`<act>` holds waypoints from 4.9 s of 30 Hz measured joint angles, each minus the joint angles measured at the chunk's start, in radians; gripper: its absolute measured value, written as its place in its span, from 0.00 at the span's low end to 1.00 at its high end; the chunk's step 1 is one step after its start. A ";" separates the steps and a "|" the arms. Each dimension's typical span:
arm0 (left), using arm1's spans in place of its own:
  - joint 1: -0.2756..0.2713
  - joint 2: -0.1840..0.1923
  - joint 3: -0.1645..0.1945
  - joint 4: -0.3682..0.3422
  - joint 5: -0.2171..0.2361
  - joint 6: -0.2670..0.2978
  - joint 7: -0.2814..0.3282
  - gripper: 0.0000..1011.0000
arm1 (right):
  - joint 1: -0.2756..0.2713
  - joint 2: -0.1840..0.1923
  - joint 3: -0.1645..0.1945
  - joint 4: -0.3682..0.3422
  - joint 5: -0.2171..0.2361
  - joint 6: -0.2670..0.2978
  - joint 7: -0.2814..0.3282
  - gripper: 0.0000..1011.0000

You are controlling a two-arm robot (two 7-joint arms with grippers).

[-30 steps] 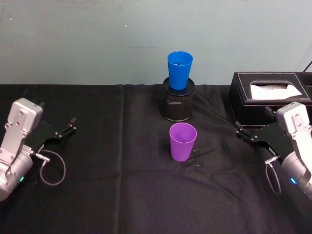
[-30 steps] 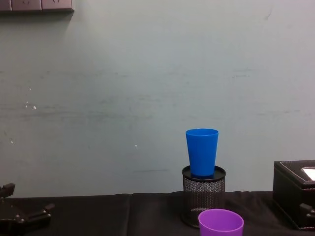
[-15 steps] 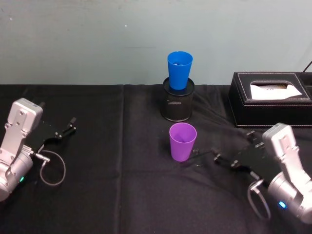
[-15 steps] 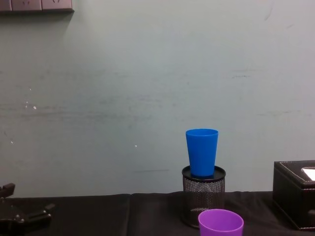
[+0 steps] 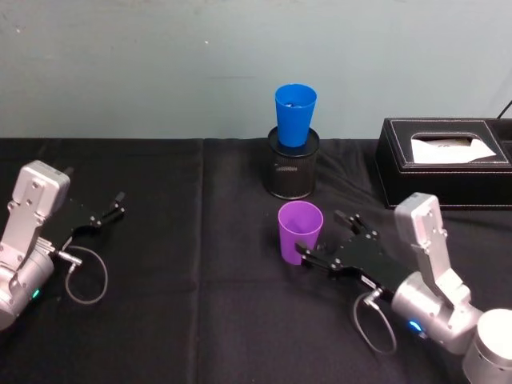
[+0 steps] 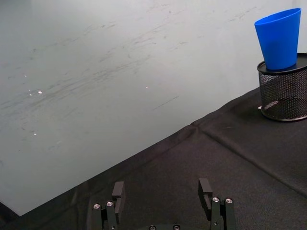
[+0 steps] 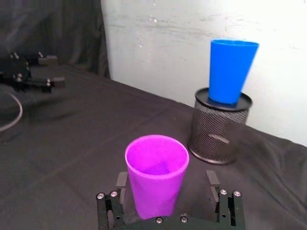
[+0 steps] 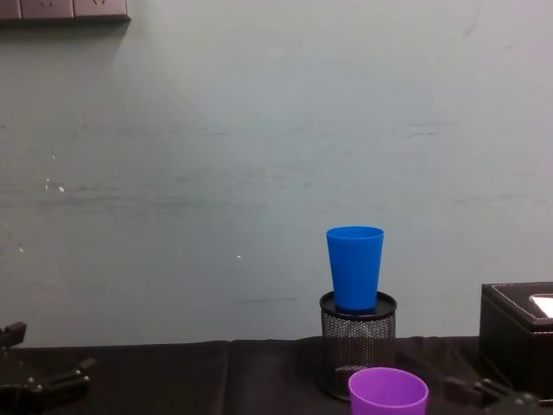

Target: Pick up one cup with a gripper and tap it against the other cup.

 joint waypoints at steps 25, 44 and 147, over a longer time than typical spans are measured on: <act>0.000 0.000 0.000 0.000 0.000 0.000 0.000 0.99 | 0.099 -0.150 0.019 0.173 -0.007 0.004 0.073 0.99; 0.000 0.000 0.000 0.000 0.000 0.000 0.000 0.99 | 0.071 -0.161 0.063 0.119 -0.034 0.019 0.090 0.75; 0.000 0.000 0.000 0.000 0.000 0.000 0.000 0.99 | 0.004 -0.103 0.155 -0.191 -0.039 0.231 0.033 0.73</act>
